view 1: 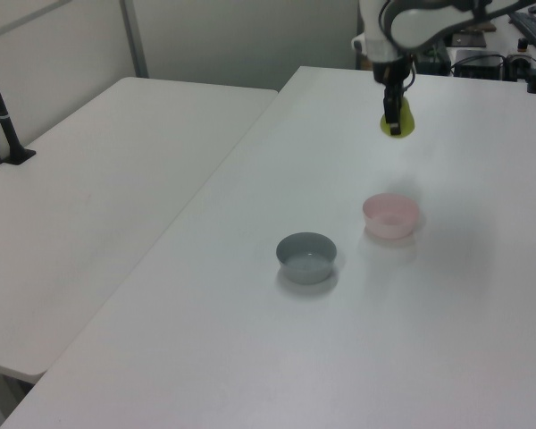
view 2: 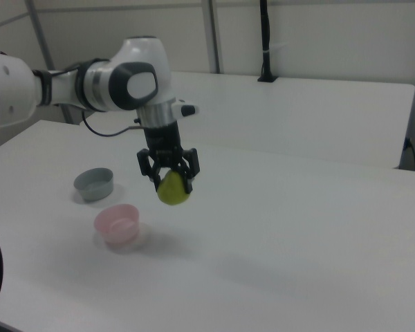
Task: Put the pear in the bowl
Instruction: 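Lift the pear and carry it over the pink bowl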
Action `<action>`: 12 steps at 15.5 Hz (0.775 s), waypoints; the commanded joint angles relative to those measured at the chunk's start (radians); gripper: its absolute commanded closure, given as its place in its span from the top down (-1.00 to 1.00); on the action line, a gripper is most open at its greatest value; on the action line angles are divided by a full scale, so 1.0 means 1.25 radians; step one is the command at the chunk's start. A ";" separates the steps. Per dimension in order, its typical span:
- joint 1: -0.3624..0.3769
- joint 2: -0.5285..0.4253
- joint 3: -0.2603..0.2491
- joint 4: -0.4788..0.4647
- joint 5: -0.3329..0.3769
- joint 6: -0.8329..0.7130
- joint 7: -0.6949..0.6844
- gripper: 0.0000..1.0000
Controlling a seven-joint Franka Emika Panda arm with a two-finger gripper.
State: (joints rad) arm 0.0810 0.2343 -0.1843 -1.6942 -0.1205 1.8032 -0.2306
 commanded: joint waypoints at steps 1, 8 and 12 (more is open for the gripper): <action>0.027 -0.044 -0.007 -0.009 0.035 -0.040 -0.014 0.13; 0.164 -0.064 -0.006 -0.024 0.040 -0.076 0.043 0.14; 0.215 -0.062 -0.003 -0.041 0.040 -0.067 0.057 0.14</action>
State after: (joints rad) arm 0.3083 0.1822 -0.1783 -1.7071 -0.0803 1.7242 -0.1838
